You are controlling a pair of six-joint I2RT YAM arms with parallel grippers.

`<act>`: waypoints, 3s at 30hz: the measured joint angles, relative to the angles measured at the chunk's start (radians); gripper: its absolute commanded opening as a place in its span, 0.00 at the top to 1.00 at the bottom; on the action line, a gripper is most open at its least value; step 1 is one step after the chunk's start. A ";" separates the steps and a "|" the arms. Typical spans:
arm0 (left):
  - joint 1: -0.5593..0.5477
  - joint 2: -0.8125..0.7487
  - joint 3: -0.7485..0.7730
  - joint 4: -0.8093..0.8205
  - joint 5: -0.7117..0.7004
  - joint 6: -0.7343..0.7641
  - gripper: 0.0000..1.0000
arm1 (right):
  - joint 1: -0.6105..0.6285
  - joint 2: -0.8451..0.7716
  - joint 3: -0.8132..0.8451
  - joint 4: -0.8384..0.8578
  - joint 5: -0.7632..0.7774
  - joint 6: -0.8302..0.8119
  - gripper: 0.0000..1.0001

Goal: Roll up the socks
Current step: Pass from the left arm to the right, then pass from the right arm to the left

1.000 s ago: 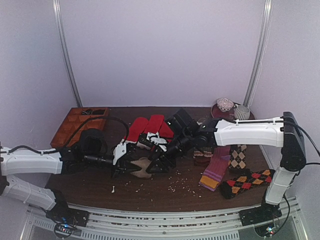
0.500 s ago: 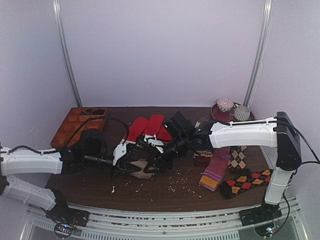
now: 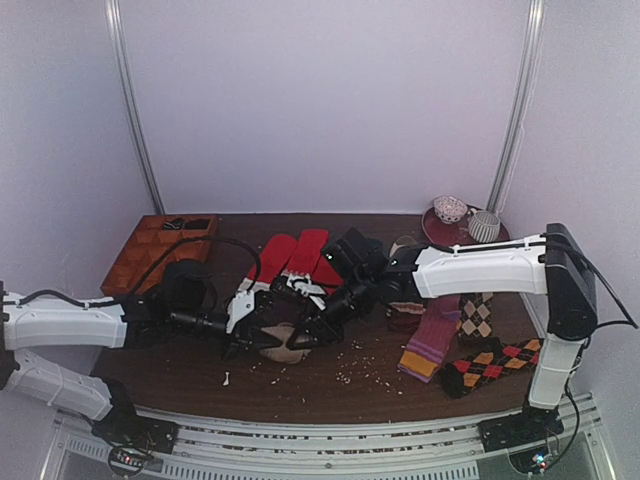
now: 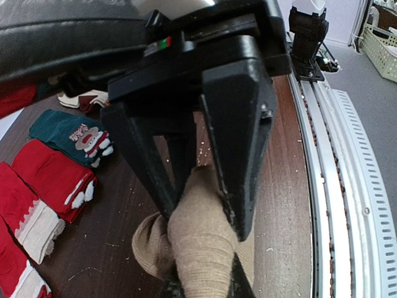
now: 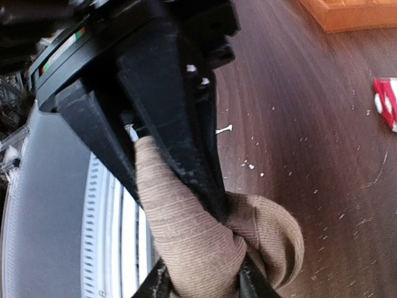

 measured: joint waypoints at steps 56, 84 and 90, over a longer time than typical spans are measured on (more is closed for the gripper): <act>0.000 -0.241 -0.150 0.518 -0.236 -1.082 0.27 | 0.018 -0.281 -0.253 0.578 0.603 0.176 1.00; 0.000 -0.080 -0.153 0.733 -0.237 -1.143 0.31 | 0.094 -0.253 -0.253 0.663 0.524 0.249 1.00; 0.000 -0.080 -0.166 0.782 -0.227 -1.147 0.30 | 0.094 -0.241 -0.233 0.673 0.467 0.272 1.00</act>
